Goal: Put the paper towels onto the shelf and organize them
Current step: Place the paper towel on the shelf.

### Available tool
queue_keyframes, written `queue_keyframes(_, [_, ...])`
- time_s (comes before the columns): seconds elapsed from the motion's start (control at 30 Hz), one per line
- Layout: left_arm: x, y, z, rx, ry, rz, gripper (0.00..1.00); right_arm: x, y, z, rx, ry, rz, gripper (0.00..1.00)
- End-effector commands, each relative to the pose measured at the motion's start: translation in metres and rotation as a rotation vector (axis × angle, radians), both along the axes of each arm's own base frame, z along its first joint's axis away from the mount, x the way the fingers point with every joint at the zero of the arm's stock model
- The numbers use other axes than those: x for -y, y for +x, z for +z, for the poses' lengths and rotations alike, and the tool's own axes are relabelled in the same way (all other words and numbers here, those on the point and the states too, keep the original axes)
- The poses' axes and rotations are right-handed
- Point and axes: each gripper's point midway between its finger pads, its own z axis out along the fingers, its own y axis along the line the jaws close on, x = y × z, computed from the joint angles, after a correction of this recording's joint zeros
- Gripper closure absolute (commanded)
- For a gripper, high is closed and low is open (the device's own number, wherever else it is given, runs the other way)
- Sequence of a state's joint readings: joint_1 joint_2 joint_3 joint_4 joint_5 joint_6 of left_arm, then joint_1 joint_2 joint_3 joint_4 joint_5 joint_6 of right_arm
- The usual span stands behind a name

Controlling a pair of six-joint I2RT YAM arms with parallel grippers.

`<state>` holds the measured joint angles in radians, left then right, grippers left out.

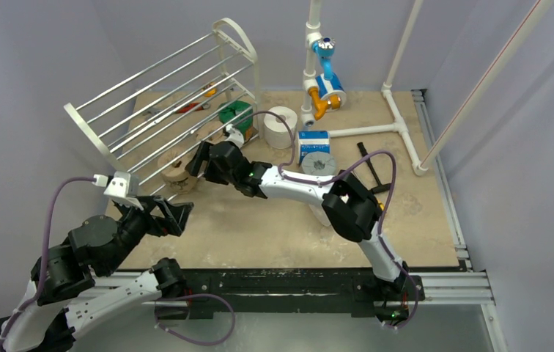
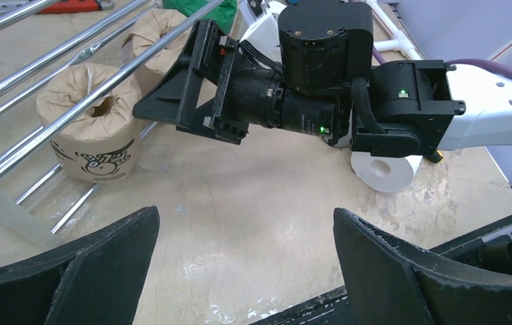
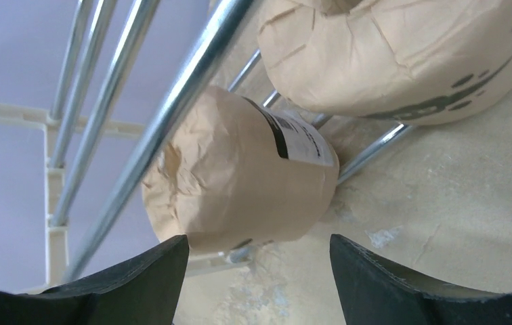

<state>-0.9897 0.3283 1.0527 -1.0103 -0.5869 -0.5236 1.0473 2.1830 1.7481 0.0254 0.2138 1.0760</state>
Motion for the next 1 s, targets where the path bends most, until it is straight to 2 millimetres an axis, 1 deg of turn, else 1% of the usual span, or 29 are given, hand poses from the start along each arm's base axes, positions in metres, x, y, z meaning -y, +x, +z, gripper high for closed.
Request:
queue_keyframes(0.0, [0.008, 0.003, 0.007, 0.007, -0.032, -0.006, 0.0, 0.002, -0.012, 0.053, 0.098, 0.065, 0.061, 0.23])
queue_keyframes(0.17, [0.008, 0.003, 0.009, 0.009, -0.034, -0.006, 0.0, 0.009, -0.025, 0.064, 0.192, 0.038, 0.111, 0.21])
queue_keyframes(0.27, [0.008, 0.004, 0.01, 0.009, -0.034, -0.002, 0.0, 0.014, -0.035, 0.07, 0.297, 0.011, 0.163, 0.2])
queue_keyframes(0.3, [0.008, 0.004, 0.01, 0.009, -0.032, -0.001, 0.0, 0.014, -0.039, 0.075, 0.339, 0.007, 0.186, 0.2])
queue_keyframes(0.4, [0.007, 0.004, 0.009, 0.005, -0.027, 0.001, 0.0, 0.014, -0.048, 0.069, 0.472, -0.048, 0.242, 0.2])
queue_keyframes(0.5, [0.005, 0.004, 0.009, 0.003, -0.024, 0.009, 0.0, 0.016, -0.059, 0.055, 0.636, -0.066, 0.302, 0.2])
queue_keyframes(0.57, [0.004, 0.004, 0.01, 0.007, -0.026, 0.014, 0.0, 0.021, -0.064, 0.055, 0.768, -0.052, 0.296, 0.19])
queue_keyframes(0.6, [0.003, 0.004, 0.011, 0.009, -0.025, 0.017, 0.0, 0.02, -0.065, 0.053, 0.81, -0.065, 0.298, 0.18])
queue_keyframes(0.7, [0.002, 0.005, 0.012, 0.01, -0.024, 0.02, 0.0, 0.015, -0.063, 0.037, 0.824, -0.098, 0.286, 0.16])
queue_keyframes(0.87, [-0.001, 0.004, 0.013, 0.009, -0.017, 0.029, 0.0, 0.003, -0.066, 0.031, 0.871, -0.1, 0.232, 0.14])
queue_keyframes(0.9, [-0.001, 0.004, 0.013, 0.01, -0.017, 0.031, 0.0, 0.0, -0.068, 0.028, 0.881, -0.11, 0.222, 0.13])
queue_keyframes(0.97, [-0.003, 0.004, 0.013, 0.01, -0.014, 0.036, 0.0, -0.008, -0.067, 0.03, 0.893, -0.121, 0.195, 0.04])
